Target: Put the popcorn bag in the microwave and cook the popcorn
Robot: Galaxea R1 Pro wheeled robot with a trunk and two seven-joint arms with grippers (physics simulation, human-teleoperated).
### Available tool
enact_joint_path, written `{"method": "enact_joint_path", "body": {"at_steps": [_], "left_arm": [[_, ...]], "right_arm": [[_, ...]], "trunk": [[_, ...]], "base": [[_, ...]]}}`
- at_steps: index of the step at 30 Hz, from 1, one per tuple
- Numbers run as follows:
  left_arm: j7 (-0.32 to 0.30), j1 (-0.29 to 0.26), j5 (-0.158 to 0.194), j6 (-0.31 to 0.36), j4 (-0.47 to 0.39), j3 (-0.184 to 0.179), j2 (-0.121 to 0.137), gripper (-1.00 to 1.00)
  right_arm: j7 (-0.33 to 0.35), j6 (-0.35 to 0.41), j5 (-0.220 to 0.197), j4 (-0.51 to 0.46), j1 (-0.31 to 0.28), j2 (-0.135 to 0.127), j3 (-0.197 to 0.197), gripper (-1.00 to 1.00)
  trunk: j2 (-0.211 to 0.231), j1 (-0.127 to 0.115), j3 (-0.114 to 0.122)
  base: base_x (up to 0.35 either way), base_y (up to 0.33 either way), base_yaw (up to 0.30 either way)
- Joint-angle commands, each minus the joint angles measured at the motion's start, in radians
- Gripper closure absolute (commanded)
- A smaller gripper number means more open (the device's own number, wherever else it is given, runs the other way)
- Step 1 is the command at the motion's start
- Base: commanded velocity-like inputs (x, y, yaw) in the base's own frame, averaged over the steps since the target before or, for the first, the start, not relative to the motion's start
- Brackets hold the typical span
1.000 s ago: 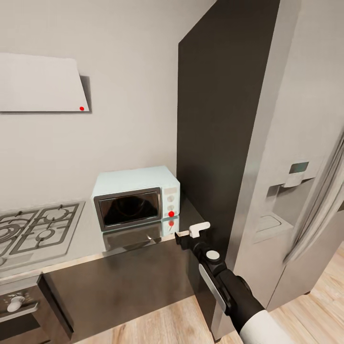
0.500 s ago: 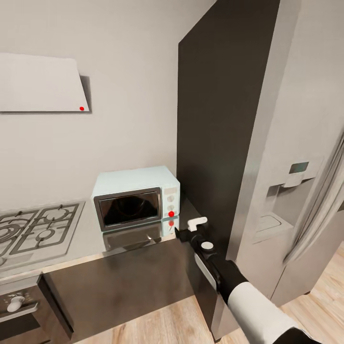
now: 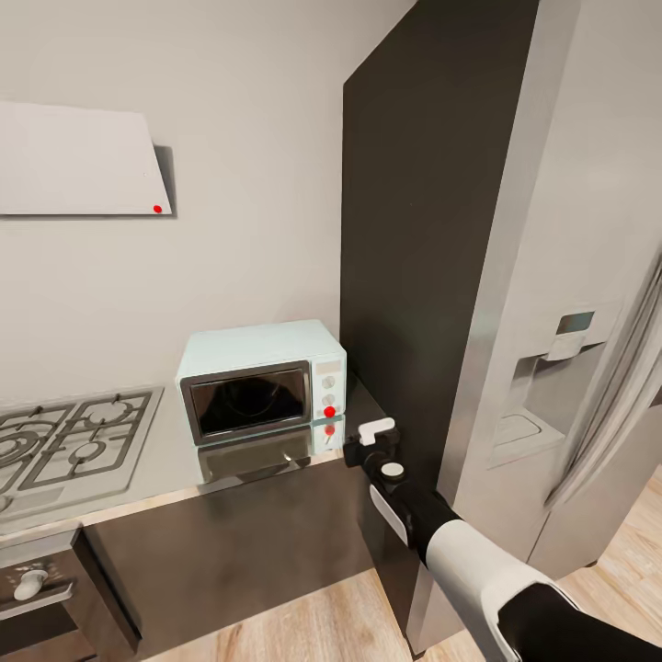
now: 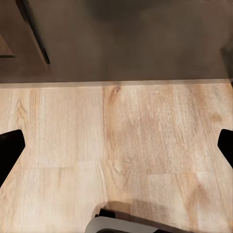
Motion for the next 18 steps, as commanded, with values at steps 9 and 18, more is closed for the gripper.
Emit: {"method": "enact_joint_path", "body": {"at_steps": [9,18], "left_arm": [[-0.008,0.000,0.000,-0.001,0.001,0.004,-0.003,-1.00],[-0.009,0.000,-0.006,-0.001,0.011,-0.002,-0.001,-1.00]], "right_arm": [[-0.004,-0.018,-0.011,0.007,-0.002,0.000,0.008,1.00],[0.008,-0.027,-0.012,0.007,0.000,0.000,0.009,1.00]], "trunk": [[-0.001,0.000,0.000],[-0.001,0.000,0.000]], "base": [[0.000,0.000,0.000],[0.121,0.053,0.000]]}}
